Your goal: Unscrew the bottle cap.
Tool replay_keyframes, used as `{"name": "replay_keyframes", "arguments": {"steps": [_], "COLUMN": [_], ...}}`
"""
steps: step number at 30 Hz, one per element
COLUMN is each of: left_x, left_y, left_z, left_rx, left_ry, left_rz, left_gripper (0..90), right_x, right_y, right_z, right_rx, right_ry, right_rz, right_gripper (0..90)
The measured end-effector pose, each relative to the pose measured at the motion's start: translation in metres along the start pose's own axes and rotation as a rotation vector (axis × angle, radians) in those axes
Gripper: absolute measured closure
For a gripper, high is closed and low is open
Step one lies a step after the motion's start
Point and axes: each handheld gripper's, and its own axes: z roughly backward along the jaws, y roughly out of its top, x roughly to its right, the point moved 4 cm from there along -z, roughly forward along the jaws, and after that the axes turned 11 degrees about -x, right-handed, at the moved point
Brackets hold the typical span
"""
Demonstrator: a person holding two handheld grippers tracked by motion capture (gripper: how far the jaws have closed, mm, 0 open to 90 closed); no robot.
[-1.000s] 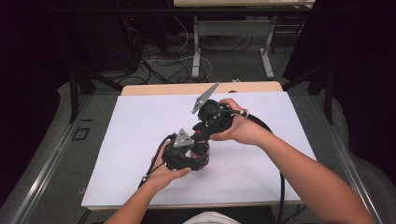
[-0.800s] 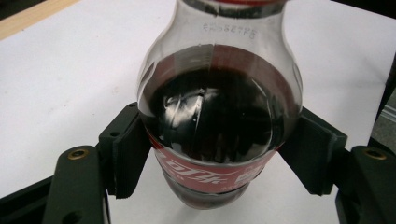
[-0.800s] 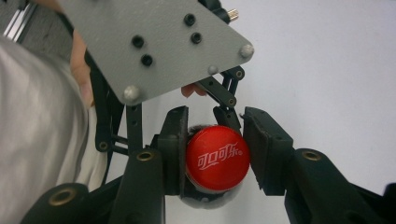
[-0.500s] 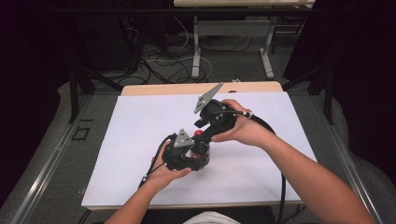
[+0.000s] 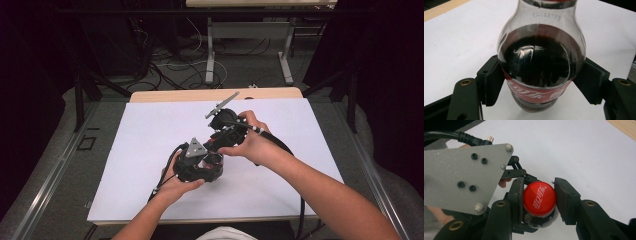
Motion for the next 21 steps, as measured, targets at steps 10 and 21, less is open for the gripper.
{"name": "replay_keyframes", "arguments": {"steps": [10,21], "left_x": [0.002,0.001], "left_y": [0.000,0.001], "left_z": [-0.002,0.000], "left_rx": [0.001,0.010], "left_ry": [-0.009,-0.003], "left_rz": [-0.020,-0.003], "left_gripper": [30.3,30.2], "right_x": [0.019,0.004], "right_y": [0.004,0.001], "right_z": [-0.001,0.010], "right_rx": [-0.035,0.036], "right_ry": [0.189,-0.004], "right_rz": [0.517,0.107], "right_gripper": [60.1,46.0]}}
